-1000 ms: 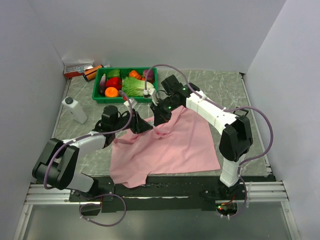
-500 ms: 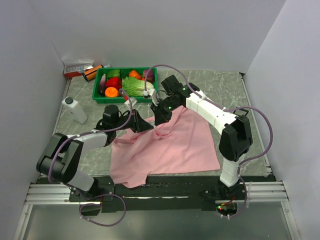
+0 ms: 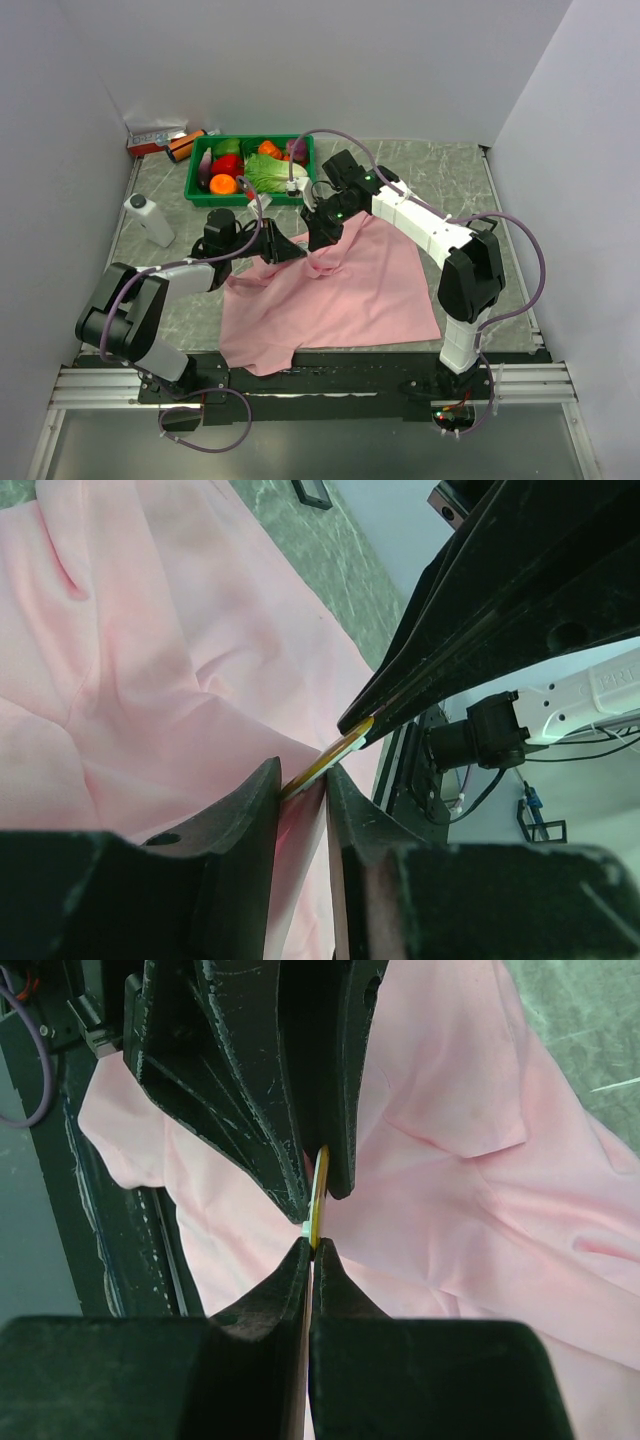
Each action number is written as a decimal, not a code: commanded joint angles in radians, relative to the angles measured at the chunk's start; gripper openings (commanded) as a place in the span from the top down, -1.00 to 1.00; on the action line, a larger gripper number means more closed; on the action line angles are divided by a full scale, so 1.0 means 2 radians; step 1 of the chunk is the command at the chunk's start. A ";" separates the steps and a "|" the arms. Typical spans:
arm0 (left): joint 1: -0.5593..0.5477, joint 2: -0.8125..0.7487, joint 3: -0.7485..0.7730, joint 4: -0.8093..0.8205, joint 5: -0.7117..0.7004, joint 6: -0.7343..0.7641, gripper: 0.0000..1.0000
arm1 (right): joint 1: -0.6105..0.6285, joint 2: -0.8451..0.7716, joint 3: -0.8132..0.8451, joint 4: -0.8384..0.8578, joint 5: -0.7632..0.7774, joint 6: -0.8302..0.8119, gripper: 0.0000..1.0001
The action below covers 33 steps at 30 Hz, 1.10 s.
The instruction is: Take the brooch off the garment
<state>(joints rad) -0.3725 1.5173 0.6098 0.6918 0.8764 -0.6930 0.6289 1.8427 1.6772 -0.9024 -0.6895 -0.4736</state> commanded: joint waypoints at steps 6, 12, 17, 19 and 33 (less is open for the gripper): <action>0.007 0.013 0.027 0.064 -0.025 -0.040 0.45 | 0.028 -0.007 0.006 -0.007 -0.058 -0.019 1.00; 0.013 0.053 0.053 0.096 0.004 -0.087 0.46 | 0.035 -0.011 0.007 -0.007 -0.052 -0.037 1.00; 0.013 0.059 0.062 0.127 0.012 -0.104 0.68 | 0.034 -0.009 0.003 -0.005 -0.052 -0.033 1.00; 0.013 0.060 0.063 0.130 0.016 -0.102 0.70 | 0.035 -0.009 0.002 -0.004 -0.052 -0.032 1.00; 0.023 0.057 0.069 0.107 -0.014 -0.135 0.54 | 0.037 -0.002 0.010 -0.014 -0.062 -0.036 1.00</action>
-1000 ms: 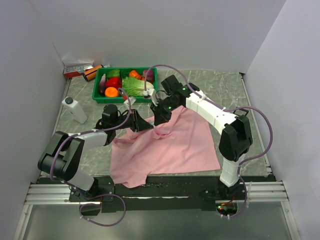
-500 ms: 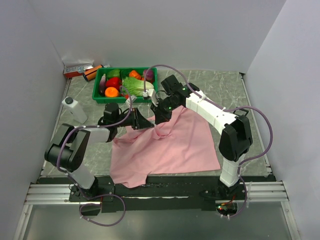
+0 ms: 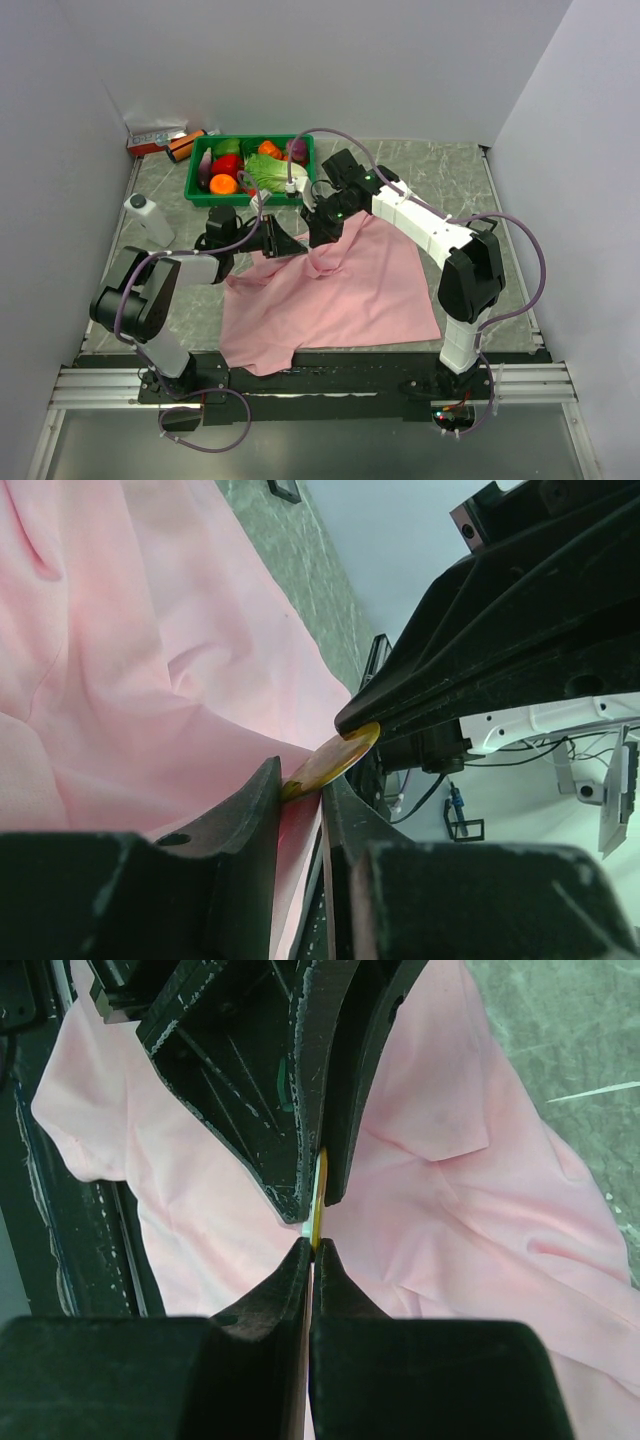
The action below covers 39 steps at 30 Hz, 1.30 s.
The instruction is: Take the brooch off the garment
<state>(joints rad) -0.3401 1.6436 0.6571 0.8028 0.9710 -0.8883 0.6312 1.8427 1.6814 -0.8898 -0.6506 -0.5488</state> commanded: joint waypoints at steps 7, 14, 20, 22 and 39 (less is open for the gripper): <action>0.030 0.033 0.079 0.106 -0.051 -0.123 0.46 | 0.053 -0.017 -0.006 -0.008 -0.048 -0.019 1.00; 0.030 0.024 0.099 0.093 -0.038 -0.120 0.46 | 0.057 -0.025 -0.015 0.005 -0.039 -0.023 1.00; 0.030 0.006 0.122 -0.068 -0.096 -0.075 0.70 | 0.066 -0.035 -0.022 0.012 -0.048 -0.033 1.00; 0.028 -0.004 0.119 -0.085 -0.114 -0.071 0.71 | 0.067 -0.035 -0.022 0.008 -0.057 -0.032 1.00; 0.054 -0.125 0.059 0.055 -0.081 -0.069 -0.11 | 0.023 -0.037 -0.054 0.035 -0.093 0.043 1.00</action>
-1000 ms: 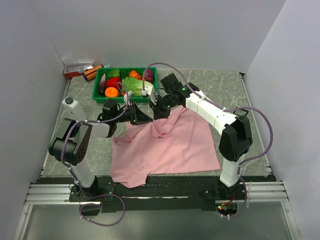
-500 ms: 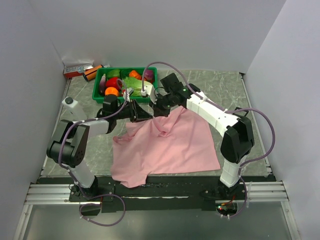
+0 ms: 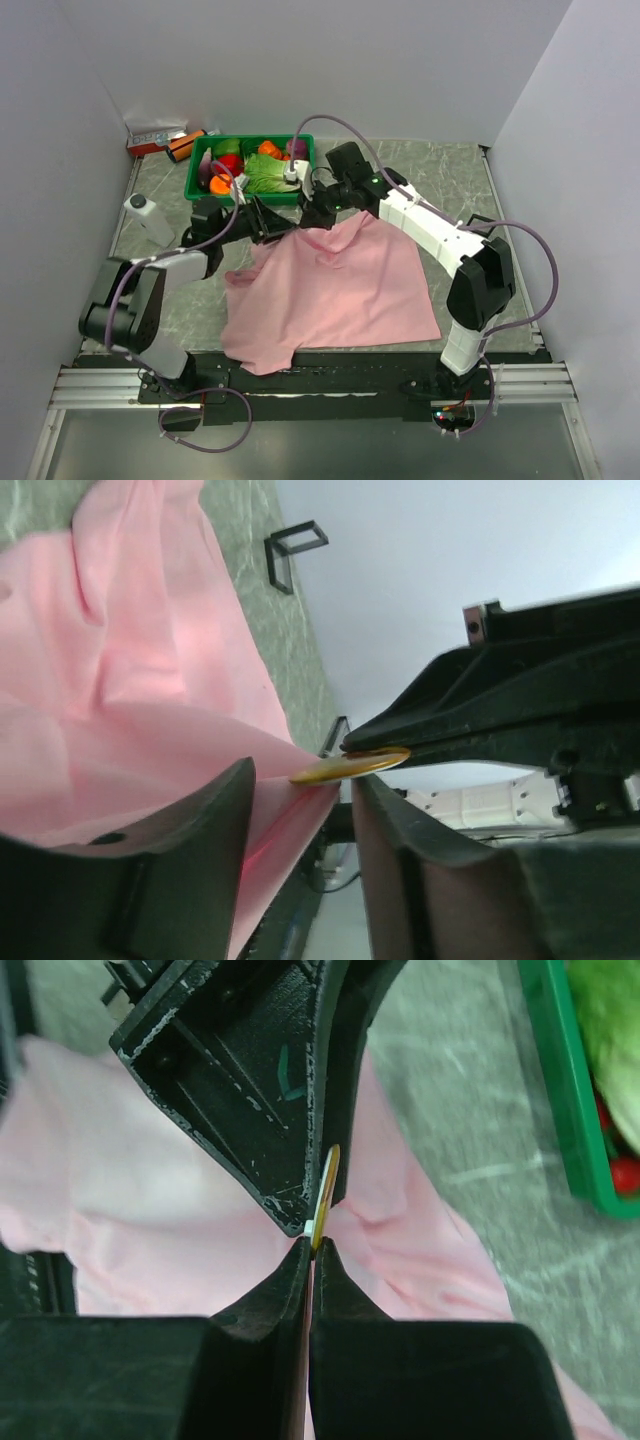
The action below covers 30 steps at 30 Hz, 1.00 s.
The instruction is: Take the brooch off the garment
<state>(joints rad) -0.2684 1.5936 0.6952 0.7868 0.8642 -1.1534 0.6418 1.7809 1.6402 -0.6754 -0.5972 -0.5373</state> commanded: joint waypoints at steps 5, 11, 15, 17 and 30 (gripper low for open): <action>0.022 -0.171 0.083 -0.163 0.074 0.290 -0.36 | 0.004 -0.019 -0.047 -0.075 -0.124 0.035 1.00; 0.021 -0.206 0.067 -0.261 0.083 0.399 -0.40 | 0.000 -0.032 -0.058 -0.074 -0.126 0.030 1.00; 0.021 -0.207 0.050 -0.276 0.045 0.424 -0.39 | 0.000 -0.037 -0.062 -0.073 -0.122 0.029 1.00; 0.021 -0.211 0.036 -0.271 0.027 0.423 -0.37 | 0.000 -0.041 -0.066 -0.073 -0.119 0.029 1.00; -0.064 -0.162 -0.023 -0.206 0.076 0.459 -0.40 | -0.059 -0.063 -0.173 -0.035 -0.227 0.071 1.00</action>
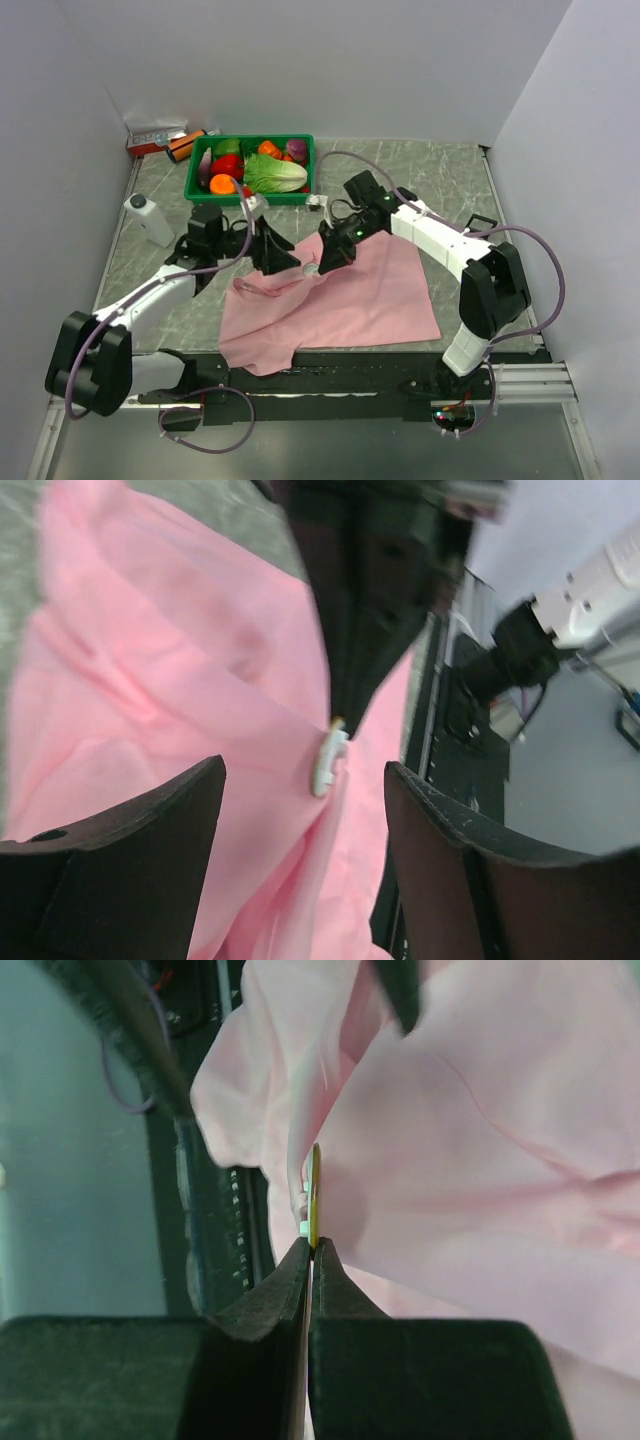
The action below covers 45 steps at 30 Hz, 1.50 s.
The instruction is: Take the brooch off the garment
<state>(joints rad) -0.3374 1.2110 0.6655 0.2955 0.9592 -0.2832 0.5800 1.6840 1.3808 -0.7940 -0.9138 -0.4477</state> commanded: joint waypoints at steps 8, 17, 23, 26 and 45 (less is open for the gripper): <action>-0.080 0.153 0.001 0.226 -0.060 -0.147 -0.46 | -0.068 -0.085 -0.245 0.305 -0.043 0.223 1.00; -0.092 0.346 0.085 0.308 0.033 -0.203 -0.35 | -0.084 -0.059 -0.318 0.416 0.001 0.315 1.00; -0.088 0.400 0.097 0.394 0.053 -0.283 -0.24 | -0.107 0.002 -0.317 0.433 -0.027 0.320 1.00; -0.086 0.407 0.105 0.384 0.064 -0.269 -0.22 | -0.120 0.024 -0.311 0.427 -0.037 0.313 1.00; -0.089 0.386 0.157 0.081 0.105 -0.020 0.06 | -0.137 0.040 -0.331 0.550 -0.125 0.348 1.00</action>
<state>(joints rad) -0.5129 2.0239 0.9577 0.5007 1.1030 -0.3958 0.3134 1.7603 0.7097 0.2367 -1.1351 0.2413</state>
